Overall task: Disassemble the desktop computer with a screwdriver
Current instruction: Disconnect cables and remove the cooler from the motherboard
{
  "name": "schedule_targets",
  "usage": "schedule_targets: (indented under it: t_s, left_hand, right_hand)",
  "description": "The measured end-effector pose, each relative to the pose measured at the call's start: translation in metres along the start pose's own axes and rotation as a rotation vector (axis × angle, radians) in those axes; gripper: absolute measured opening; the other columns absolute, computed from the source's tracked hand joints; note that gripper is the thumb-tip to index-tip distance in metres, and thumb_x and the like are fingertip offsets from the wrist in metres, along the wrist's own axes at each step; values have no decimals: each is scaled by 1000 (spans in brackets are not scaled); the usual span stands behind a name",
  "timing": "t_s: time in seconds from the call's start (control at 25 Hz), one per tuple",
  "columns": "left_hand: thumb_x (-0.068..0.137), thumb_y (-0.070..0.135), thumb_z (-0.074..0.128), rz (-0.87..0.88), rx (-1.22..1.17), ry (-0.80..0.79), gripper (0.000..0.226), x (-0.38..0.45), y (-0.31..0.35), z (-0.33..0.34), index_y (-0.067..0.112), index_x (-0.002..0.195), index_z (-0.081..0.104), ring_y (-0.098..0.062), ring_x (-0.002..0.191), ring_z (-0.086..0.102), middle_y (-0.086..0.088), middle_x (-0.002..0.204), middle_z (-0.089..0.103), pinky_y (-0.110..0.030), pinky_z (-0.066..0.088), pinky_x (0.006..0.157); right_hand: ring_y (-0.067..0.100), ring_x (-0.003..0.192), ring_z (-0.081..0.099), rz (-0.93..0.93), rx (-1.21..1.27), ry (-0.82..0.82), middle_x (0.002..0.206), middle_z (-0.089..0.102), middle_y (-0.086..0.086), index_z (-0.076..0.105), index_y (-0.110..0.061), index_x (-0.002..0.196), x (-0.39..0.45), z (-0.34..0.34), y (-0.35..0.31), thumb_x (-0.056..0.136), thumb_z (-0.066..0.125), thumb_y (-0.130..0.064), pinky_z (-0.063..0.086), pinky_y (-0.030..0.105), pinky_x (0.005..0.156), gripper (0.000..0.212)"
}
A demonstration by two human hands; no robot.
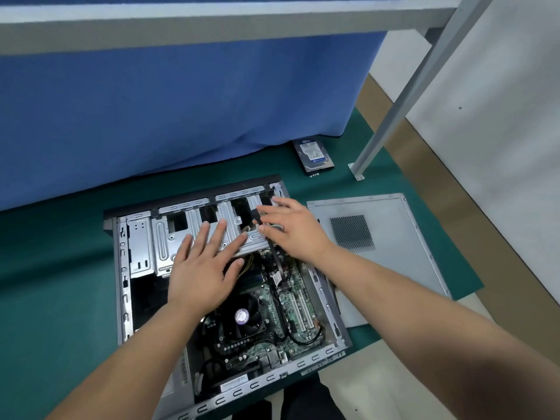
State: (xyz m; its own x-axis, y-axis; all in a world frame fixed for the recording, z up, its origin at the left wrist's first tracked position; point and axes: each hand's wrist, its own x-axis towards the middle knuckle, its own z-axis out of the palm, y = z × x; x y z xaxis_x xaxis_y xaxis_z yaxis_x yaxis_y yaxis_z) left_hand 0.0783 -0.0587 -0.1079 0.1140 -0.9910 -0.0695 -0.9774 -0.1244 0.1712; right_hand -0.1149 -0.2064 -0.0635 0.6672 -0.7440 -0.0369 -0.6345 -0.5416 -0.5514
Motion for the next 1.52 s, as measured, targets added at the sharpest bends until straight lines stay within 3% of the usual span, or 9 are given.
schedule_targets:
  t_s: [0.24,0.44,0.64,0.8,1.0,1.08,1.2,1.4,1.52]
  left_hand:
    - [103,65,18,28,74,84,58,3,-2,13,53,159,11,-26,158,12,4,171,13,-50,15,126]
    - [99,71,11,19,98,80,60,3,-2,15,57,157,-2,-23,159,5,6,172,3,-48,10,127]
    - [95,76,10,13,83,9,63,3,1,7,61,154,-6,-15,158,-7,12,170,-10,-46,2,128]
    - [100,57,41,30,-84,18,59,-5,11,-2,51,156,26,-8,157,4,13,171,8,-44,3,129]
    - [95,11,67,123,-419,313,32,-46,49,24,25,123,68,-5,137,50,11,140,62,-29,37,117]
    - [95,20,68,127,-426,135,30,-49,57,38,27,124,65,-4,130,54,13,132,64,-27,41,111]
    - [97,39,64,102,-316,-127,47,-23,55,45,32,142,52,-8,131,51,11,139,57,-28,40,112]
    - [91,60,58,170,-40,-43,43,24,71,47,27,119,57,-23,112,57,2,114,59,-40,50,91]
    - [88,66,57,130,-31,-97,49,42,80,52,24,110,64,-25,104,60,-3,111,60,-39,52,86]
  right_hand:
    - [20,148,35,-197,-361,-81,158,45,1,53,-12,143,40,16,5,109,42,-35,22,38,124,42]
    - [27,147,30,-280,-405,65,159,39,0,64,-16,119,36,21,12,106,46,-34,28,48,118,28]
    - [28,156,19,-339,-506,-51,170,21,1,54,-22,135,47,24,16,109,35,-40,12,49,126,37]
    - [25,156,16,-324,-485,-59,170,20,-3,51,-26,139,49,24,21,110,32,-42,12,48,126,38]
    - [24,156,17,-335,-468,-42,169,21,-4,52,-27,137,52,26,22,109,32,-43,12,47,126,38]
    - [22,156,16,-329,-465,-46,170,19,-6,52,-27,137,51,26,22,109,31,-43,11,46,127,38]
    - [20,157,13,-319,-455,-51,170,15,-7,52,-28,137,51,26,21,110,31,-44,9,45,127,38]
    - [17,157,13,-309,-439,-46,170,16,-9,53,-29,136,49,26,21,110,32,-43,8,42,127,37]
    - [18,156,14,-312,-436,-37,170,18,-9,55,-28,134,49,26,21,109,33,-43,10,43,127,36]
